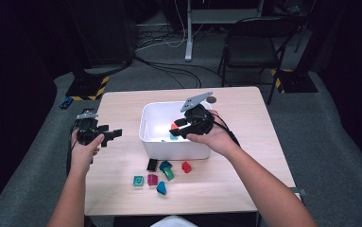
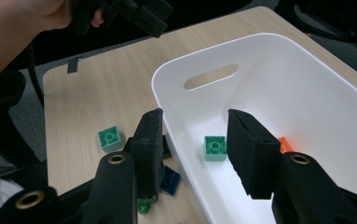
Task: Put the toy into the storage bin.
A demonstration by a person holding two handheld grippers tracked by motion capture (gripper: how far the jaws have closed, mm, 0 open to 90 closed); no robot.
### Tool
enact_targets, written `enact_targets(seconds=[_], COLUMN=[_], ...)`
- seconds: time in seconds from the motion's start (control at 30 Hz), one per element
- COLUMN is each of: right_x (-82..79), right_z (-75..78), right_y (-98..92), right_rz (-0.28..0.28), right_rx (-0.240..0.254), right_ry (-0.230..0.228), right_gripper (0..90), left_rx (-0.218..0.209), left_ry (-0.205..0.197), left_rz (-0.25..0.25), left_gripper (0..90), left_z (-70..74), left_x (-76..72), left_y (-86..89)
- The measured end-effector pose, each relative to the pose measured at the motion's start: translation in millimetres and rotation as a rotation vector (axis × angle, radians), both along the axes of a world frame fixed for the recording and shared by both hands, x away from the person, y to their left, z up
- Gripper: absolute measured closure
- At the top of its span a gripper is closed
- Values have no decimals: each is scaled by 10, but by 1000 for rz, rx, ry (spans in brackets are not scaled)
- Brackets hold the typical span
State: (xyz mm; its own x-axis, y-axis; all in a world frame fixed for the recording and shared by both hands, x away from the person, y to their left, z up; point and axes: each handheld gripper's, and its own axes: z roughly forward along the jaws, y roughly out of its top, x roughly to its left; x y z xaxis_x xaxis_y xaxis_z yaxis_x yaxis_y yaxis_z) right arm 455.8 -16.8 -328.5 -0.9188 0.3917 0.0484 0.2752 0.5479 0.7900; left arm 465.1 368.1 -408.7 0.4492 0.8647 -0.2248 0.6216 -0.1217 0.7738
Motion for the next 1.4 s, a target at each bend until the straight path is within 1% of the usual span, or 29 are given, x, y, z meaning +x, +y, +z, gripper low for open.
enact_targets(seconds=[0.03, 0.1, 0.13, 0.17, 0.3, 0.33, 0.4, 0.47, 0.5, 0.53, 0.57, 0.67, 0.7, 0.8, 0.83, 0.9, 0.93, 0.97, 1.07, 1.1, 1.13, 1.17, 1.27, 1.33, 1.37, 1.4], right_x=[0, -60, -81, -102, -209, -209, -283, -313, -361, -373, -373, -442, -442, -474, -483, -496, -496, -511, -529, -534, -534, -541, -566, -583, -583, -598], right_z=[0, -20, -31, -45, -120, -120, -179, -198, -236, -258, -258, -346, -346, -410, -434, -528, -528, -603, -718, -755, -755, -826, -908, -969, -969, -1029], right_y=[0, -14, -24, -35, -96, -96, -125, -137, -150, -156, -156, -174, -174, -191, -195, -208, -208, -212, -217, -219, -219, -223, -226, -232, -232, -237], right_rz=[0, 7, 9, 9, 14, 14, 25, 25, 27, 33, 33, 24, 24, 20, 17, 13, 13, 0, -6, -8, -8, -4, -11, -26, -26, -42], right_rx=[0, -14, -24, -29, -17, -17, -7, 3, 14, 12, 12, 10, 10, 10, 6, -6, -6, -18, -26, -29, -29, -30, -25, -24, -24, -18], right_ry=[0, -9, -17, -18, -17, -17, -15, -7, 3, -7, -7, 7, 7, 9, 11, 11, 11, 22, 40, 41, 41, 39, 51, 46, 46, 51], right_gripper=[560, 560, 560, 560, 560, 560, 560, 560, 560, 559, 559, 560, 560, 560, 560, 560, 560, 559, 560, 559, 559, 560, 559, 559, 559, 560], left_rx=[2, -2, 2, -2, -7, -6, -4, -3, -2, -3, -3, -5, -5, -5, -4, -6, -6, -6, -5, -3, -3, -3, -3, -3, -3, -2], left_ry=[1, -5, 2, -1, 2, -2, -1, 0, 0, -1, -1, 2, 3, -6, 0, -4, -4, -3, -6, 0, 0, 2, 1, 1, 1, 1], left_rz=[1, 5, -1, 2, 2, 2, 4, 4, 4, 4, 4, 4, 4, 8, 6, 7, 7, 8, 9, 4, 4, 5, 5, 4, 4, 4], left_gripper=[230, 230, 230, 230, 230, 230, 230, 230, 230, 230, 230, 230, 230, 230, 230, 230, 230, 230, 230, 230, 230, 230, 230, 230, 230, 230], left_z=[1, 0, 8, 6, 6, 5, 3, 3, 3, 3, 3, 5, 5, -5, -3, -4, -4, -4, -5, -2, -2, -3, -4, -4, -4, -4], left_x=[-1, -3, -5, -6, -8, -5, -3, -3, -4, -5, -5, -10, -9, -4, -6, -6, -6, -6, -5, -5, -5, -7, -6, -6, -6, -7], left_y=[0, -2, 5, 3, 6, 8, 18, 19, 18, 15, 15, 10, 10, 7, 7, 4, 4, 5, 8, 12, 12, 10, 7, 8, 8, 8])
